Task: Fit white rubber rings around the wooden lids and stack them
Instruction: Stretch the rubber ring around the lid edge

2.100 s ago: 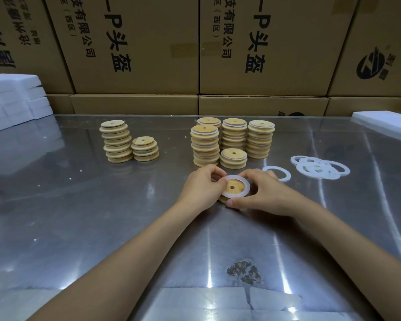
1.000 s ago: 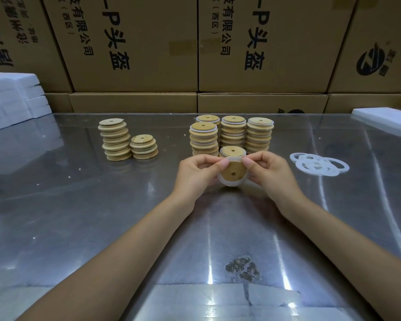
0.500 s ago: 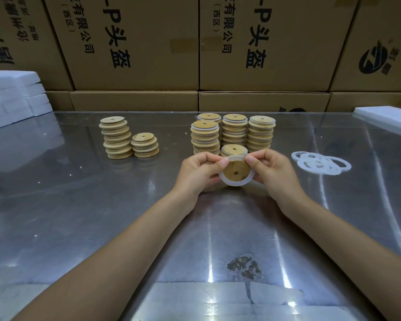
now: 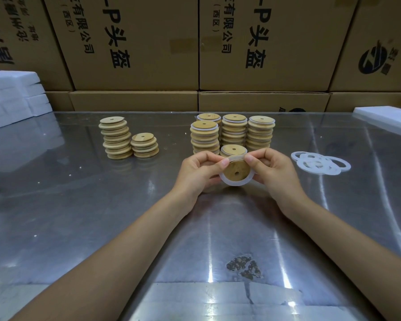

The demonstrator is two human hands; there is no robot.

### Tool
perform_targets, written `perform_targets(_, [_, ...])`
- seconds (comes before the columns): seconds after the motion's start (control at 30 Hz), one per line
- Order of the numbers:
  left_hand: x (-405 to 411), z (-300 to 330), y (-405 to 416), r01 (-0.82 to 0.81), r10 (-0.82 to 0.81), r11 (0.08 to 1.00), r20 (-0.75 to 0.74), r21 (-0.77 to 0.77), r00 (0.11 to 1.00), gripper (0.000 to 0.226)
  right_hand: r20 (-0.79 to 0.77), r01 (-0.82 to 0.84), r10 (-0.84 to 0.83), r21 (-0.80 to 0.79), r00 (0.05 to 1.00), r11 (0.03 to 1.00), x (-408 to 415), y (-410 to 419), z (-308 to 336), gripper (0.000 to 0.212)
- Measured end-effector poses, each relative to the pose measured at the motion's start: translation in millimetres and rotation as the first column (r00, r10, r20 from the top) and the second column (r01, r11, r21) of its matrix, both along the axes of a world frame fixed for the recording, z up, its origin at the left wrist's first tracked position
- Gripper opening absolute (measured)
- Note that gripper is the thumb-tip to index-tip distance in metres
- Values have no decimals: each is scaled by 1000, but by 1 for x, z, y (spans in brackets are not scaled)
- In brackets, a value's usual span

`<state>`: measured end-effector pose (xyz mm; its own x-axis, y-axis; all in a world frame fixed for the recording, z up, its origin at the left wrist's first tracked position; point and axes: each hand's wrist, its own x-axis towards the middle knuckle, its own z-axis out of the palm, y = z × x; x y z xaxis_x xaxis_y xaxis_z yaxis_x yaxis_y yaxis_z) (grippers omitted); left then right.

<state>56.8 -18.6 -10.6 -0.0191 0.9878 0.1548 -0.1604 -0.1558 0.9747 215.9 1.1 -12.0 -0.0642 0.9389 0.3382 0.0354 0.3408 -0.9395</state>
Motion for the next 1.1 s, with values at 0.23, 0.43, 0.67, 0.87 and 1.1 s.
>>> perform_targets(0.23, [0,-1,2,4,-6,1000,-42,-29,999,5,-5,-4,4,-58,1000,998,-1,3,-1,9])
perform_targets(0.43, [-1,2,4,0,-1,999,-36,-40,999,5,-120,-66,43,-197,992,978,2,5,-1,8])
perform_targets(0.67, [-8,-1,6,-48,54,998,-211,34,976,11,-53,-88,79,-212,995,973,7,2,2,8])
perform_targets(0.87, [-16,-4,10,-60,104,991,-410,118,906,21,11,-52,55,-171,998,984,9,2,4,6])
perform_targets(1.1, [-19,0,12,24,128,975,-646,222,752,37,62,-14,21,-114,998,993,7,6,0,9])
